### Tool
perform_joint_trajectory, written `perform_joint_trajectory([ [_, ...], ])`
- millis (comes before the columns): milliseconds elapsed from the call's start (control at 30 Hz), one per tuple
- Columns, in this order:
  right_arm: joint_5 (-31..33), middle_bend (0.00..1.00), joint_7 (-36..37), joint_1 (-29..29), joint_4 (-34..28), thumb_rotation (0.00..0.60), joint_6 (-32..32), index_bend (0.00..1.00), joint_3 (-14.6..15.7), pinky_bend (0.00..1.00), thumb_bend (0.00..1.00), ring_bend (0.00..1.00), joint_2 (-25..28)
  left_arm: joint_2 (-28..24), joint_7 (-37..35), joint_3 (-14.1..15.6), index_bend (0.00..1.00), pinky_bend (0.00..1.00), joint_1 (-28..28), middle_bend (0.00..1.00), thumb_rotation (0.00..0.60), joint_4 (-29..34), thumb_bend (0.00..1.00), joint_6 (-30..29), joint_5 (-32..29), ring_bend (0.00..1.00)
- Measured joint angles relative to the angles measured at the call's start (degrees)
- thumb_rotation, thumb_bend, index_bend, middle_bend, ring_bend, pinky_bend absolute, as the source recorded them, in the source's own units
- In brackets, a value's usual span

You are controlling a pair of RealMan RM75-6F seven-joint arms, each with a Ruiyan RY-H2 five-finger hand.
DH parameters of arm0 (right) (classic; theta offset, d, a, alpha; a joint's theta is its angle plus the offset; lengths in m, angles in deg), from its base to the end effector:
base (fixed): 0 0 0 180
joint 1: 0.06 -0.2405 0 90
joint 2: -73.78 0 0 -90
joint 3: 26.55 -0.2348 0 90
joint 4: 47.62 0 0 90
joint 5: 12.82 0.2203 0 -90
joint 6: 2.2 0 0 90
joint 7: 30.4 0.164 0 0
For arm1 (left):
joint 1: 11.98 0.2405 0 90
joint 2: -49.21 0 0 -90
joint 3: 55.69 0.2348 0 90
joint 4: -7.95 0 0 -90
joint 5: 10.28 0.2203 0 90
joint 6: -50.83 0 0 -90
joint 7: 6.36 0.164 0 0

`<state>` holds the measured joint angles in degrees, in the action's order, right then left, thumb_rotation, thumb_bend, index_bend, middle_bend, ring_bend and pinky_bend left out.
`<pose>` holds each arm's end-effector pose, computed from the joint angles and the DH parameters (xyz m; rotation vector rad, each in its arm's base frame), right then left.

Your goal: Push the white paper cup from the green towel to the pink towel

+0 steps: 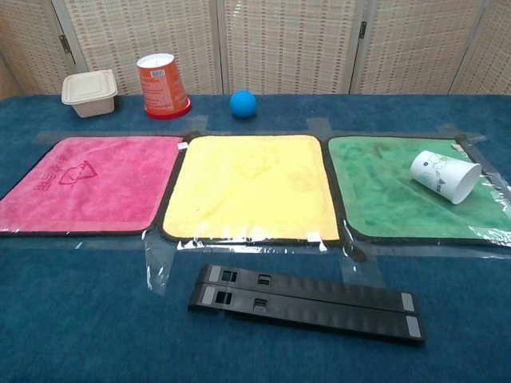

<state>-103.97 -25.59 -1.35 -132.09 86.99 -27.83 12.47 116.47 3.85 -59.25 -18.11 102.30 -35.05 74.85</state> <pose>-0.3228 -0.1762 0.1706 1.4338 -0.7976 0.8540 -0.2782 0.2080 0.1252 -1.4037 -0.8130 -0.8651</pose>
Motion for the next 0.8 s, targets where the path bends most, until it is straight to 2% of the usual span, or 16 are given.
perform_joint_trajectory([
  [300,3.18,0.18,-1.24,-3.20,3.77,0.600,-5.50,0.22,-1.98,0.11,0.34,0.21,-1.04,0.02,0.41,0.20,0.07,0.00,0.05,0.03,0.600,0.51,0.58,-0.10,0.17,0.04],
  [633,6.36,0.14,-0.94,-12.08,12.83,0.600,-17.32,0.22,-5.00,0.11,0.34,0.17,-5.28,-0.53,0.23,0.42,0.07,0.00,0.45,0.03,0.600,1.13,0.58,-0.62,0.30,0.04],
  [800,6.84,0.14,-0.14,-17.08,18.28,0.600,-22.63,0.22,-5.98,0.11,0.25,0.17,-8.59,-1.15,0.14,0.53,0.07,0.00,0.83,0.03,0.600,1.81,0.58,-1.15,0.43,0.04],
])
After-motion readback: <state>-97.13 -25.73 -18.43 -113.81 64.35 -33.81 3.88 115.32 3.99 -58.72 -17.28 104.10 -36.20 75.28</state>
